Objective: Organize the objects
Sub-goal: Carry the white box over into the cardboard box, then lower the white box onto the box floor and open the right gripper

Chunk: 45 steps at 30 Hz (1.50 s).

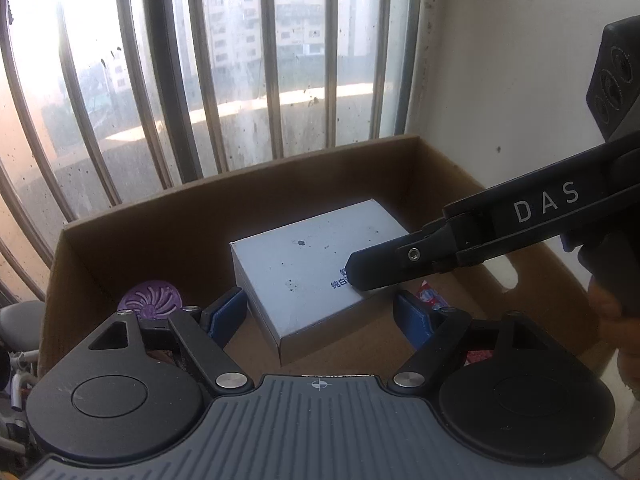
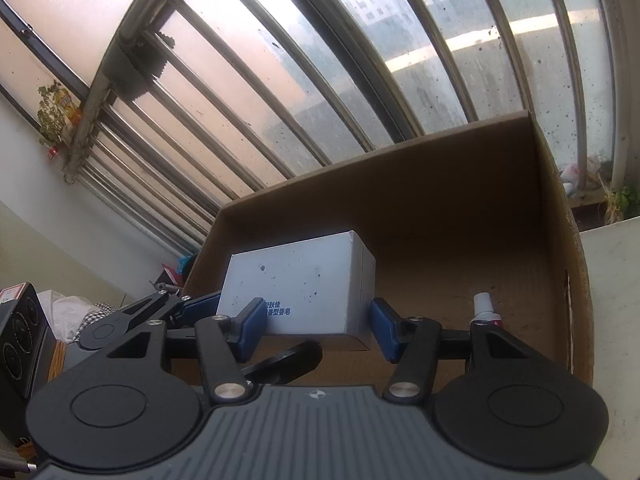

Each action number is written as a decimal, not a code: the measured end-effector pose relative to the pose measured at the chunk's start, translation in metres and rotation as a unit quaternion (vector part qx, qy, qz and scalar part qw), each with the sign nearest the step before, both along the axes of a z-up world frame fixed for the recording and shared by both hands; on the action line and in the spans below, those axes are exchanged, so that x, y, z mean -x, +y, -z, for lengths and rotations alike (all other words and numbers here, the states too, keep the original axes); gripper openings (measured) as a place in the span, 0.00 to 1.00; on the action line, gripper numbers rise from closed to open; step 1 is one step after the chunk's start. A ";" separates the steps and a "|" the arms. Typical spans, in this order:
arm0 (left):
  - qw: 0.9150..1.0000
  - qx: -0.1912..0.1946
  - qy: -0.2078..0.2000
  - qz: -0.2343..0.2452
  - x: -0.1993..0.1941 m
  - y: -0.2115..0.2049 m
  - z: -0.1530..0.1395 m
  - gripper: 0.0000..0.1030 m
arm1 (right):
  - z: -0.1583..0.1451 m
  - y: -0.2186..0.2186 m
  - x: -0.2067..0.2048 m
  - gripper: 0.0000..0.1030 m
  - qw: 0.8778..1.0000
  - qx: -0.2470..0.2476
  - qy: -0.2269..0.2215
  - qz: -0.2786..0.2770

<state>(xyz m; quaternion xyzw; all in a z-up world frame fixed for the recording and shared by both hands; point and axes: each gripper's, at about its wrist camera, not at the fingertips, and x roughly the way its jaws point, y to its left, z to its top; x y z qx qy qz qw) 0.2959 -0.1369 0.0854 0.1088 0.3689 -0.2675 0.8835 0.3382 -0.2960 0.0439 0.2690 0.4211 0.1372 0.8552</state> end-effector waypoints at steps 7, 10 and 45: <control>0.997 -0.020 0.070 0.002 -0.042 -0.003 0.017 0.77 | 0.035 -0.004 -0.039 0.59 0.998 -0.002 0.063 -0.007; 0.995 -0.038 0.088 0.006 -0.053 -0.006 0.018 0.77 | 0.046 -0.005 -0.048 0.59 0.997 -0.010 0.082 -0.008; 0.996 0.003 0.084 0.003 -0.029 0.033 0.002 0.85 | 0.059 0.049 -0.014 0.44 0.906 0.377 0.176 -0.081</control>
